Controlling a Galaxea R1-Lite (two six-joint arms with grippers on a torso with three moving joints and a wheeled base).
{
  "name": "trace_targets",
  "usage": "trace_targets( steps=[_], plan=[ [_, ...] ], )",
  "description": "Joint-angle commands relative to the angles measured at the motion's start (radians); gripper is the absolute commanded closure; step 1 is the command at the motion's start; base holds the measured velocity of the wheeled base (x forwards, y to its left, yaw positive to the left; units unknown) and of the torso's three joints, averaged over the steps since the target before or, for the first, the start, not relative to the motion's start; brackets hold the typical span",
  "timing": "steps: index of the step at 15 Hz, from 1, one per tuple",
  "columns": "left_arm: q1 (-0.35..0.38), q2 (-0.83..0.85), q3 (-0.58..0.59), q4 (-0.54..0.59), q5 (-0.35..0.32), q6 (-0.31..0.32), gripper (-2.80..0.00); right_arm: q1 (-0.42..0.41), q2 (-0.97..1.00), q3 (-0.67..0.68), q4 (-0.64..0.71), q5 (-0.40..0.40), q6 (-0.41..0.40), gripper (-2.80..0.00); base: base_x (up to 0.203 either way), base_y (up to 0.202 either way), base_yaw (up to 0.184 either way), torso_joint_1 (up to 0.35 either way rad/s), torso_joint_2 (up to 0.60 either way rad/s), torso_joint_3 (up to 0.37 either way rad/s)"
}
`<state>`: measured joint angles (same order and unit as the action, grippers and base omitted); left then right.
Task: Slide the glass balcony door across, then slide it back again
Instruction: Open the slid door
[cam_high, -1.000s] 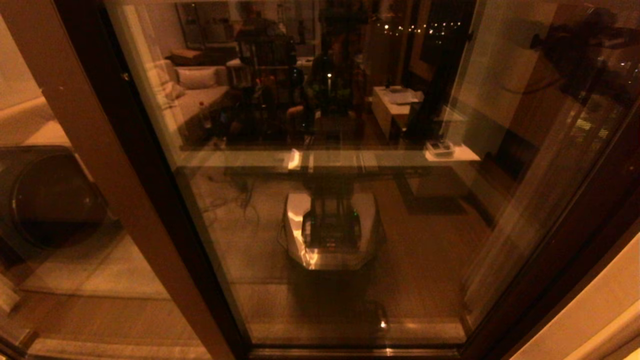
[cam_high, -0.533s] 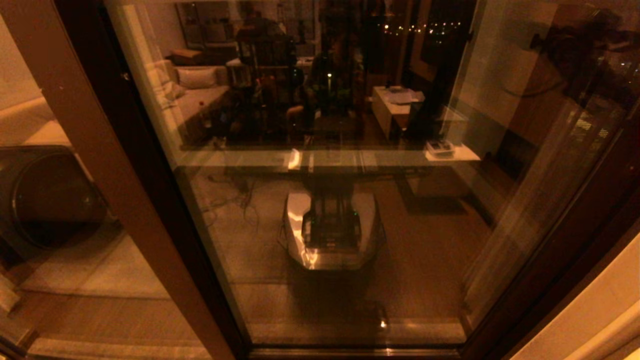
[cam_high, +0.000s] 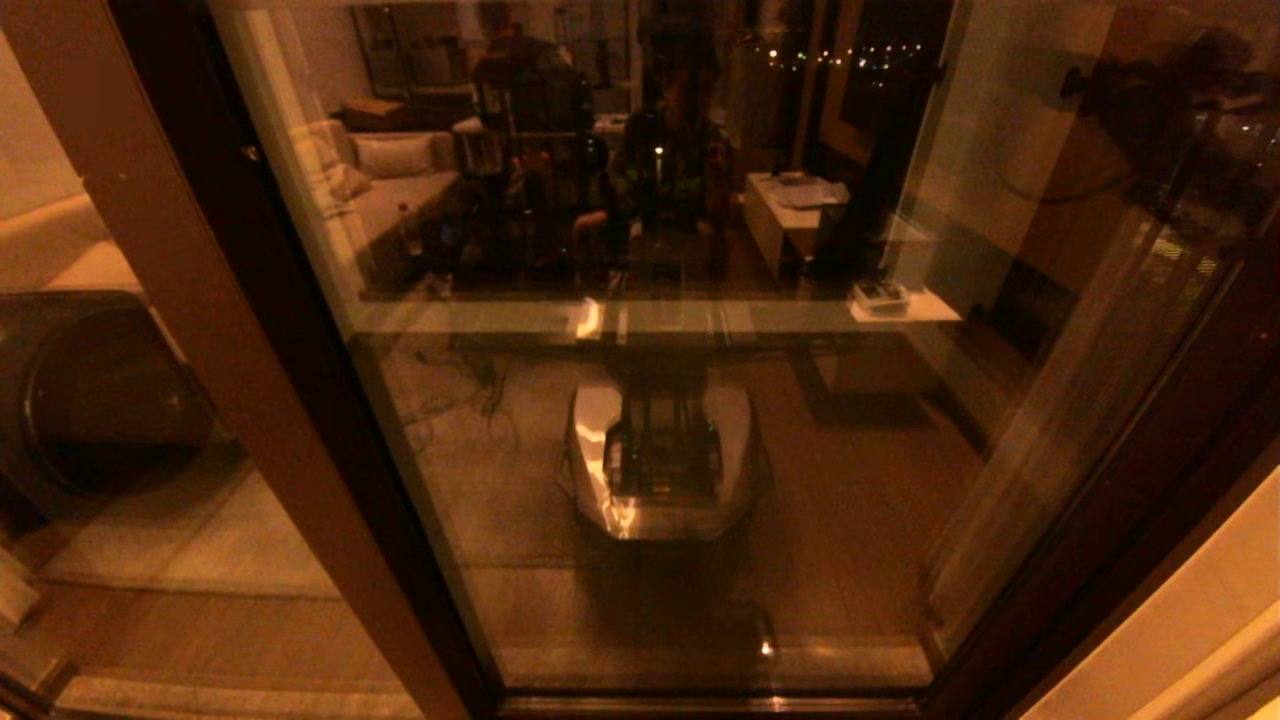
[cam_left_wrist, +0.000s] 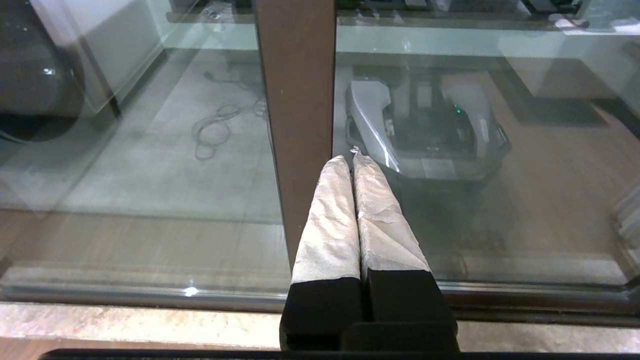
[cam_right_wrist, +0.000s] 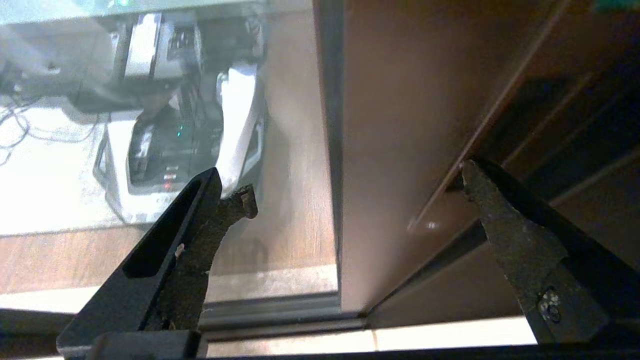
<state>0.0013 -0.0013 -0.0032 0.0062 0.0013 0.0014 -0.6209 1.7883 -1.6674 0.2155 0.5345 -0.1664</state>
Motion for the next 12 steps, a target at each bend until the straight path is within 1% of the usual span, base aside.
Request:
trace_targets(
  steps=[1, 7, 12],
  plan=[
    [0.000, -0.001, 0.000, 0.000, 0.000, 0.000, 0.00, 0.001, 0.022, -0.002, -0.015, -0.001, 0.001, -2.80, 0.000, 0.000, 0.000, 0.000, 0.00, 0.000],
    [0.000, -0.001, 0.000, 0.000, 0.000, 0.000, 0.00, 0.004, 0.033, -0.002, -0.031, -0.002, 0.004, -2.80, 0.000, 0.000, 0.000, 0.000, 0.00, 0.000],
    [0.000, 0.000, 0.000, 0.000, 0.000, 0.000, 0.00, 0.031, 0.023, 0.012, -0.033, 0.001, 0.015, -2.80, 0.000, 0.000, 0.000, 0.000, 0.00, 0.000]
  ],
)
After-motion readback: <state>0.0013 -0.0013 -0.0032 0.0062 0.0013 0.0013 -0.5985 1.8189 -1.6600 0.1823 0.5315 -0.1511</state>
